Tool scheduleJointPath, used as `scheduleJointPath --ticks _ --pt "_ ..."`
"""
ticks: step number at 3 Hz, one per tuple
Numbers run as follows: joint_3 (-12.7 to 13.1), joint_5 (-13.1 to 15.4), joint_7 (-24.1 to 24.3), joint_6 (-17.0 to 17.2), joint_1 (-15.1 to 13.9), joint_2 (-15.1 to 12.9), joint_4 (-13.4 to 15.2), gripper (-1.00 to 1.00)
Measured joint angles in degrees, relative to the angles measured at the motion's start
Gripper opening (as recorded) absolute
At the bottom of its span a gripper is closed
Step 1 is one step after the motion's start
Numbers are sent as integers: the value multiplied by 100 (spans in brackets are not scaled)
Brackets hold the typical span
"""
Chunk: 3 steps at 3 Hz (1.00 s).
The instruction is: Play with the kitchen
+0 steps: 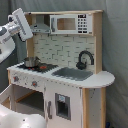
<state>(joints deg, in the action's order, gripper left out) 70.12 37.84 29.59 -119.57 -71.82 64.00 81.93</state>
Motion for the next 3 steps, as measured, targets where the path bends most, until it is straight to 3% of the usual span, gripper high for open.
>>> scheduleJointPath --ticks 1,2,3 --pt "103 -440 2 27 -371 0 -26 100" --pt "196 -604 -5 27 -610 -10 -216 100" --pt "203 -625 -9 26 -636 -11 -245 -100"
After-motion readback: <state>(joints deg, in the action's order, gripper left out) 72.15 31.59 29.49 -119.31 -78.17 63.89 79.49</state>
